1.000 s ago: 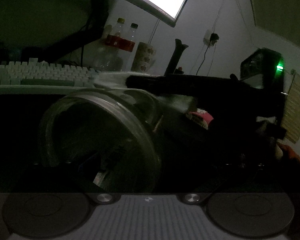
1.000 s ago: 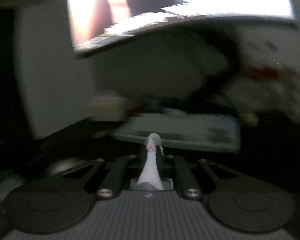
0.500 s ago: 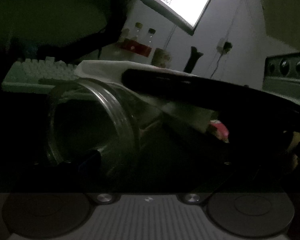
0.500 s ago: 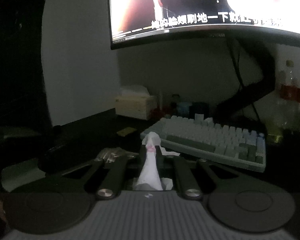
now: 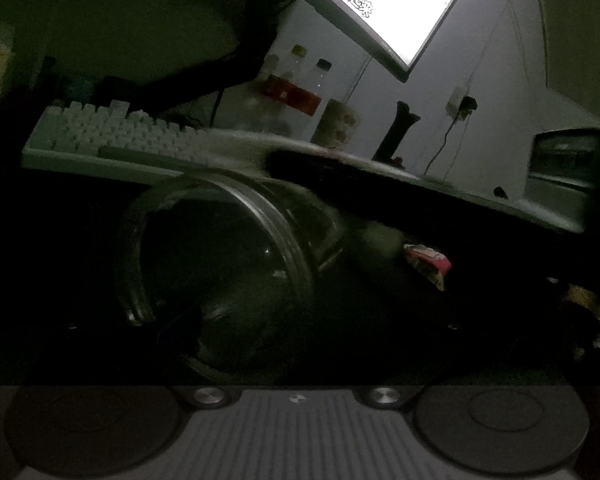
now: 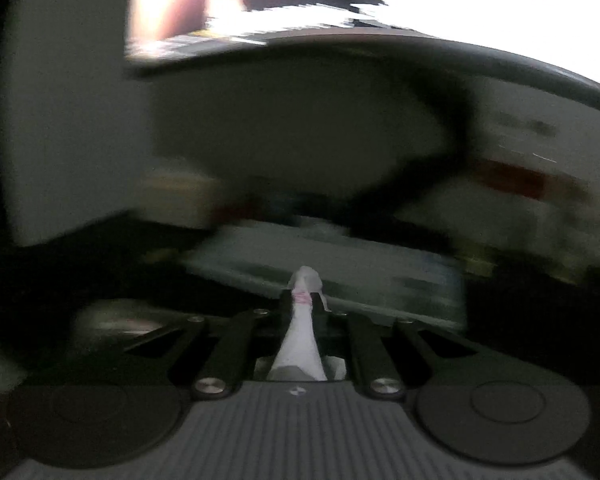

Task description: Clean container

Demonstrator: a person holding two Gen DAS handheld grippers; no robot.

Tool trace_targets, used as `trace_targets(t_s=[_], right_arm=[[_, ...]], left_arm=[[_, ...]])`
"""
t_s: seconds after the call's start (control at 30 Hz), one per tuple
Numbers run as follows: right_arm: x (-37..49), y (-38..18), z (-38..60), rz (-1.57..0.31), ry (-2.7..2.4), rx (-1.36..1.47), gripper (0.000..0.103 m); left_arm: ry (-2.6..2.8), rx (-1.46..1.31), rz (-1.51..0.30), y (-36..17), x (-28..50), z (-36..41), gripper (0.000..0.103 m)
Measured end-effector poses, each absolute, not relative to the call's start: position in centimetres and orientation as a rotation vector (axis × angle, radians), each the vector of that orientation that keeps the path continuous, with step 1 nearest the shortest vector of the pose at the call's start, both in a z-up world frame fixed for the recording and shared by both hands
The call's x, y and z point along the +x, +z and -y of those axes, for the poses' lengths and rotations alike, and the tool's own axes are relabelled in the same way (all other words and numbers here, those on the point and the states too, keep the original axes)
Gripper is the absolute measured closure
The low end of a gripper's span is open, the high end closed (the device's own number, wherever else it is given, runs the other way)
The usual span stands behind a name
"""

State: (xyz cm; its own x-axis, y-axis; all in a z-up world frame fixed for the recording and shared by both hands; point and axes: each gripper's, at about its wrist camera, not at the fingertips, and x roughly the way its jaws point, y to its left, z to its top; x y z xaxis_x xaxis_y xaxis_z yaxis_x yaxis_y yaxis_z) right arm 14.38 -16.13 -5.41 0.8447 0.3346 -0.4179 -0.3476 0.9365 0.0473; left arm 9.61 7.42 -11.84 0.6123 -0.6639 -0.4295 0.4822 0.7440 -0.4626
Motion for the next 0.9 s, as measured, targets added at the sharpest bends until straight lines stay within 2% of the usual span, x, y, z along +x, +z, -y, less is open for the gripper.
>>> trace_targets(t_s=[0.1,0.27,0.47,0.63,0.67,0.73,0.77,0.8,0.83,0.87,0.9], right_arm=[[13.8,-5.2,15.9,-0.434,0.404,0.019,0.095],[10.7,-4.4,13.3,-0.352,0.677,-0.090,0.095],[13.1,-5.5,18.1,-0.426,0.375,0.046,0.095],[10.5,-5.2,17.7,-0.361,0.319,-0.011,0.095],[10.3,-4.9,17.9,-0.349,0.313,0.001,0.095],[9.9,-4.7,18.9,-0.337,0.291,0.025,0.095],[9.7,-4.6,19.3,-0.334,0.278,0.034,0.095],[9.5,-4.4,19.8,-0.331,0.265,0.042,0.095],[9.5,-4.5,20.2,-0.334,0.254,0.046,0.095],[9.4,-4.6,20.5,-0.337,0.242,0.049,0.095],[9.2,-4.7,20.9,-0.342,0.232,0.057,0.095]], left_arm=[[-0.674,-0.317,-0.621,-11.9,9.7,-7.6,0.000],[-0.676,-0.283,-0.613,-12.0,9.6,-6.8,0.000],[-0.678,-0.282,-0.600,-12.2,9.2,-6.7,0.000],[-0.627,-0.274,-0.587,-11.9,8.6,-6.2,0.000],[-0.597,-0.276,-0.582,-11.8,8.5,-6.2,0.004],[-0.555,-0.269,-0.536,-11.4,8.1,-6.1,0.030],[-0.547,-0.258,-0.504,-11.3,7.8,-6.1,0.050],[-0.548,-0.250,-0.472,-11.2,7.5,-6.1,0.073],[-0.580,-0.253,-0.446,-11.1,7.3,-6.0,0.083],[-0.594,-0.263,-0.434,-11.0,7.1,-5.9,0.089],[-0.588,-0.266,-0.427,-10.9,7.0,-5.6,0.090]])
